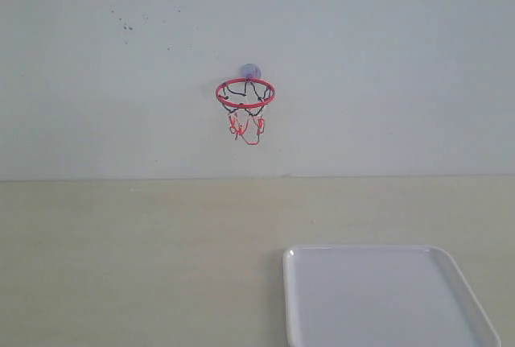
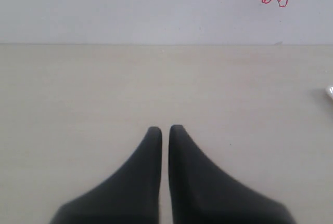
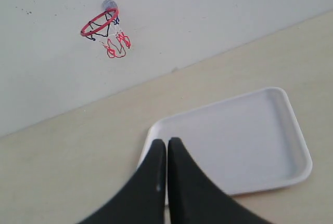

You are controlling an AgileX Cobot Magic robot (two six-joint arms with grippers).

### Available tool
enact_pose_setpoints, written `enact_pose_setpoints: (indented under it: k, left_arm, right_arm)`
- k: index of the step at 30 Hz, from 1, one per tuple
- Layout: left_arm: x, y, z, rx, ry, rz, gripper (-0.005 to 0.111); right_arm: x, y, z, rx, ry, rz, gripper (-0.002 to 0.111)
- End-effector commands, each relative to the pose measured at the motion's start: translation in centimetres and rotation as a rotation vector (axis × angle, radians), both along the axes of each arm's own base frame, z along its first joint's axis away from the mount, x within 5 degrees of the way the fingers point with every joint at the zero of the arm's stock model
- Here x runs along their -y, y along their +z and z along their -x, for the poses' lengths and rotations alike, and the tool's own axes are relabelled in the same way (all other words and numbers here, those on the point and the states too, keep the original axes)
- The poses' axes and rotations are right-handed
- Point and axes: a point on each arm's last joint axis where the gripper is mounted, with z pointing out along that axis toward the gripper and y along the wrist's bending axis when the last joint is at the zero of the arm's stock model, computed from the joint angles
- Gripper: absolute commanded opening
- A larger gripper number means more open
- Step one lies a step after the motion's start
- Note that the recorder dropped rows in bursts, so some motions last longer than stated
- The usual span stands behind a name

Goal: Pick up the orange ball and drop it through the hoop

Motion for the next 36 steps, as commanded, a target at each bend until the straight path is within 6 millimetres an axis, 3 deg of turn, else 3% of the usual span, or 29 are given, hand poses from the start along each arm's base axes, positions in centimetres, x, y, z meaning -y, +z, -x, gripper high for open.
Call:
enact_pose_setpoints:
  k: [1,7,13,36]
  left_arm:
    - [0.0,0.0,0.0,0.009,-0.003,-0.003,0.004]
    - [0.0,0.0,0.0,0.009,-0.003,-0.003,0.004]
    - [0.0,0.0,0.0,0.009,-0.003,-0.003,0.004]
    - [0.0,0.0,0.0,0.009,-0.003,-0.003,0.004]
  right_arm:
    - [-0.3,-0.4,0.2,-0.019,0.042,0.019,0.000]
    - [-0.1,-1.5,0.9,-0.074,0.072,0.209,0.000]
    - [0.8,-1.9,1.1,-0.135,-0.039,0.137,0.000]
    - [1.0,-1.8,1.1,-0.103,-0.050,0.193,0.000]
